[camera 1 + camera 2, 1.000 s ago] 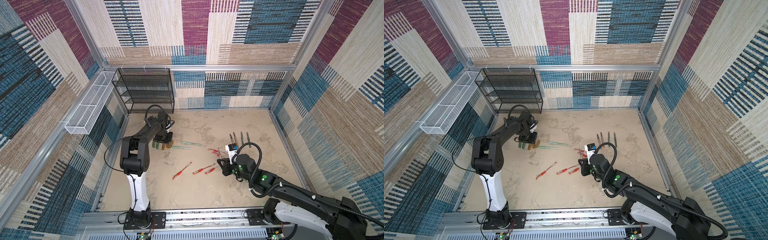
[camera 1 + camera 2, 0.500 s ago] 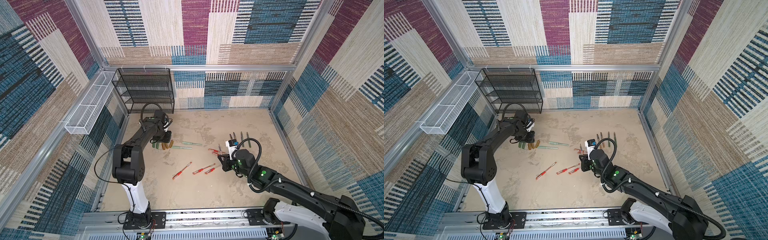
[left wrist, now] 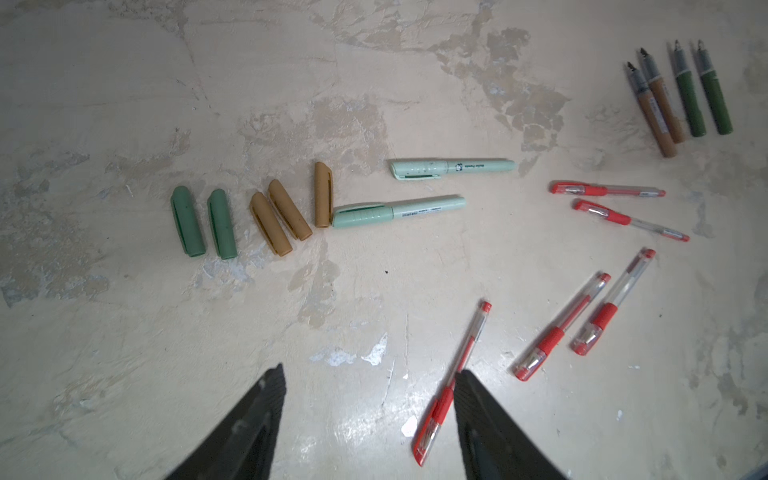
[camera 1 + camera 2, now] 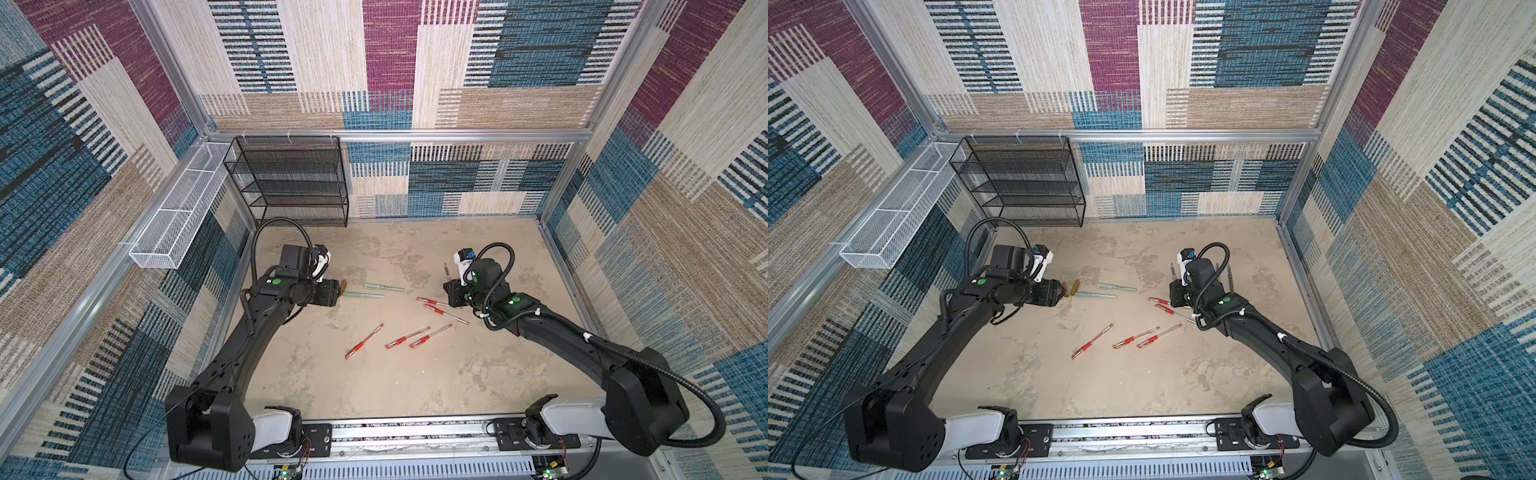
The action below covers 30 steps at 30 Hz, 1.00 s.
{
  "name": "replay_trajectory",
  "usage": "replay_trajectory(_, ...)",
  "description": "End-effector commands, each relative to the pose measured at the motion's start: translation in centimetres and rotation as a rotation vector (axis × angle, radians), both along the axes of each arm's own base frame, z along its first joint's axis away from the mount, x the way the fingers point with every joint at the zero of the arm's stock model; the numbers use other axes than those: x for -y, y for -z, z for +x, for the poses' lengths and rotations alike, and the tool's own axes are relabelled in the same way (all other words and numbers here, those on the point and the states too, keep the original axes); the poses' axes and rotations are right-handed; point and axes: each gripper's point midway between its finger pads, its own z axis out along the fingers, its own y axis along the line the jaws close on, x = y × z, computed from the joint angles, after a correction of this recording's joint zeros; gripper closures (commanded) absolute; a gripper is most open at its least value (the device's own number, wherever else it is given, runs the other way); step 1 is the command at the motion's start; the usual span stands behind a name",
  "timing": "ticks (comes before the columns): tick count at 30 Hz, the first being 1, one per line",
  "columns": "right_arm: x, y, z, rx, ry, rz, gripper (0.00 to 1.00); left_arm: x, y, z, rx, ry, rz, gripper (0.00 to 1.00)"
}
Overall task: Open the pen caps
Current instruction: 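Stand the uncapped tan pen beside the upright pens and open right gripper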
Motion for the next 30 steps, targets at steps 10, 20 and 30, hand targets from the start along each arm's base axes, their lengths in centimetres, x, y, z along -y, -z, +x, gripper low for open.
replay_trajectory(10,2.6,5.2,5.2,-0.125,0.014,-0.056,0.94,-1.5,-1.8,-1.5,0.198,0.041,-0.008,0.19)
replay_trajectory(20,4.5,10.7,7.6,-0.223,0.058,-0.109,0.93,-3.3,-3.0,-1.2,0.228,-0.024,-0.056,0.15)
replay_trajectory(30,6.3,12.6,8.6,-0.232,0.113,-0.214,0.84,-3.3,-3.3,-1.3,0.236,-0.032,-0.079,0.15)
